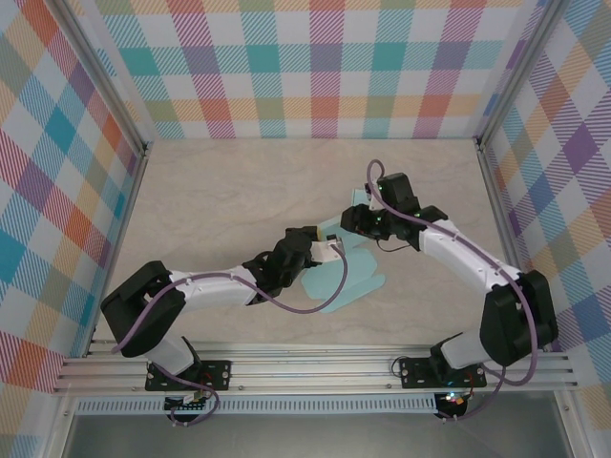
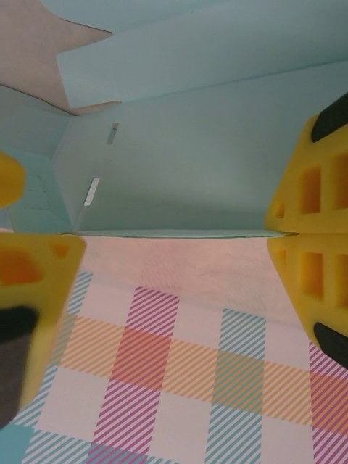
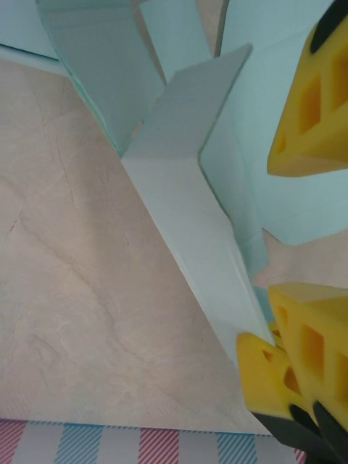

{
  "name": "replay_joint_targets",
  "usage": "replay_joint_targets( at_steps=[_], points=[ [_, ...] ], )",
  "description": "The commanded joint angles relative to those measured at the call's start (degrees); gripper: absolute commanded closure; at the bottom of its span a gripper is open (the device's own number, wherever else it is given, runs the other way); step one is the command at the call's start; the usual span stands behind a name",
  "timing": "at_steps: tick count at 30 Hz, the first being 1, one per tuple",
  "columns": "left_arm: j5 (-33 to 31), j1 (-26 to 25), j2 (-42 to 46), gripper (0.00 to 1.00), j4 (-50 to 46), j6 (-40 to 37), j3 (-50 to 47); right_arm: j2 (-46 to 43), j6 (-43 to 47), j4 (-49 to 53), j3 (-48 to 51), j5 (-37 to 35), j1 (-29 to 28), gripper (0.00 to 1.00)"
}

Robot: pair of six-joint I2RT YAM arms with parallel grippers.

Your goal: Fold the paper box

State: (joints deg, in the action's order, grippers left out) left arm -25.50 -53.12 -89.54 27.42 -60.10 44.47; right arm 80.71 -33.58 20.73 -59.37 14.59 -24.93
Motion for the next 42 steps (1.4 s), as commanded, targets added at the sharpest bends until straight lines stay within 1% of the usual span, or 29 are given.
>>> replay_joint_targets(
  at_steps=[1,6,10,13,15,17,19,21,24,27,30,34,38,42],
  points=[
    [0.42,-0.14,-0.71,1.00,2.45,-1.42,1.76,-3.90,1.27,3.45,1.31,-1.17,2.22,0.54],
    [0.57,-0.39,0.35,1.00,2.68,-1.35,0.67,-8.10,4.12,6.46,2.71,-3.31,8.30,0.50],
    [0.28,-1.46,1.10,1.00,2.55,-1.01,-0.39,-8.19,6.42,6.26,3.65,-3.56,14.41,0.50],
    [-2.94,-3.12,-1.17,1.00,3.47,-2.55,-0.54,-7.29,8.86,5.79,3.67,-6.16,15.51,0.51],
    [-6.02,-4.34,-3.34,1.00,3.96,-4.44,-0.34,-6.60,9.94,5.26,3.65,-6.42,15.85,0.52],
    [-9.71,-5.67,-5.51,1.00,6.38,-6.77,-0.38,-5.88,10.07,5.12,3.48,-5.03,16.13,0.55],
    [-10.61,-5.94,-5.61,1.00,7.65,-6.17,-0.67,-5.65,10.47,4.41,4.09,-2.76,16.16,0.57],
    [-10.09,-6.03,-3.68,1.00,5.95,-2.77,-0.92,-6.06,10.26,2.93,6.46,-1.94,16.23,0.57],
    [-7.28,-5.87,1.52,1.00,3.91,2.57,-2.44,-6.72,8.73,-0.26,11.21,-0.58,16.23,0.57],
    [-3.79,-5.34,6.28,1.00,1.23,5.93,-3.47,-6.67,6.75,-7.53,15.91,5.21,16.24,0.58],
    [-1.78,-4.65,8.99,1.00,-0.67,7.05,-3.99,-5.64,5.84,-12.37,18.39,7.91,16.25,0.58],
    [-1.13,-3.84,10.04,1.00,-1.60,7.46,-3.91,-3.18,3.80,-20.64,21.32,11.77,16.23,0.58],
    [-0.76,-3.14,9.89,1.00,-1.59,8.13,-3.60,-1.07,2.00,-28.23,23.27,12.57,16.22,0.55],
    [0.46,-2.53,10.06,1.00,-1.45,9.20,-3.60,1.31,1.38,-31.55,23.20,12.29,16.14,0.53]
  ],
)
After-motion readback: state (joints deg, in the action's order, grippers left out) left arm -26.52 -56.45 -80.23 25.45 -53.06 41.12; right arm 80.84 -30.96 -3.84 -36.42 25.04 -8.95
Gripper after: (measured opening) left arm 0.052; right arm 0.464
